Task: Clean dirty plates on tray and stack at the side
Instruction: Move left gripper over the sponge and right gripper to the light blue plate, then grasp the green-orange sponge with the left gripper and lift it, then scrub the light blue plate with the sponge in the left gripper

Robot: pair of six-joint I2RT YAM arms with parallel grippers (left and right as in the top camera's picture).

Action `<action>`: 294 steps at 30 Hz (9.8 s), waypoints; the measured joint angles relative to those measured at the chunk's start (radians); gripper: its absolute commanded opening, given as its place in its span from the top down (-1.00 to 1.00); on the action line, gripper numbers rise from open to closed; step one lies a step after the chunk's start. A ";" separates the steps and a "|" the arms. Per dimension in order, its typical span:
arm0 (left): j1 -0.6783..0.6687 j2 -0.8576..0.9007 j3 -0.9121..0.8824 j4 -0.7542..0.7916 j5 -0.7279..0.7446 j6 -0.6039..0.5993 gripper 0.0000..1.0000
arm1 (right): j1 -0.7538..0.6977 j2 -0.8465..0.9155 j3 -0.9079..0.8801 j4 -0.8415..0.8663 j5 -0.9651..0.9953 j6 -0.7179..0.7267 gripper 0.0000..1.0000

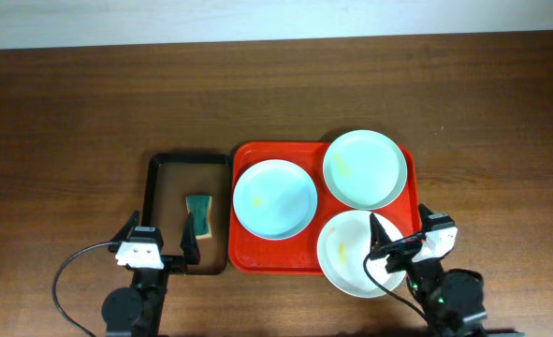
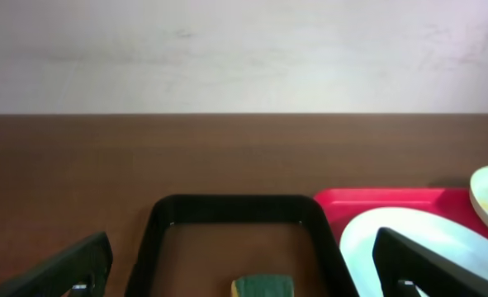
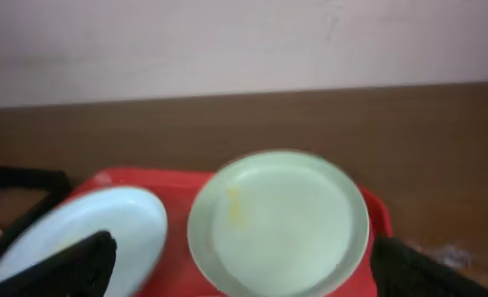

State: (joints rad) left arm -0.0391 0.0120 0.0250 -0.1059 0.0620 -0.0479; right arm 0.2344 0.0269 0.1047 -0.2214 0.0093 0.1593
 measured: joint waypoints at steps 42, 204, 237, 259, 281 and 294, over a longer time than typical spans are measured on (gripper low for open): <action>0.001 1.378 1.282 -1.149 0.043 -0.050 0.26 | 0.096 1.747 1.134 -0.637 -0.320 0.152 0.32; -0.371 1.870 1.297 -0.723 0.122 -0.085 1.00 | 0.165 1.884 1.123 -0.560 -0.296 0.330 0.58; -0.384 1.933 1.363 -0.743 0.109 -0.106 1.00 | 0.195 1.884 1.122 -0.548 -0.234 0.331 0.92; -0.374 1.894 1.230 -0.610 0.062 -0.158 1.00 | 0.196 1.884 1.122 -0.548 -0.234 0.331 0.91; -0.542 1.944 1.270 -0.716 0.001 -0.240 1.00 | 0.196 1.884 1.122 -0.551 -0.234 0.331 0.91; -0.317 1.570 1.295 -1.005 -0.115 -0.199 1.00 | 0.196 1.884 1.122 -0.551 -0.234 0.330 0.89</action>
State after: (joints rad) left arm -0.3565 1.5818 1.3201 -1.1107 -0.0532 -0.2470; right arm 0.4301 1.9110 1.2266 -0.7723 -0.2245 0.4892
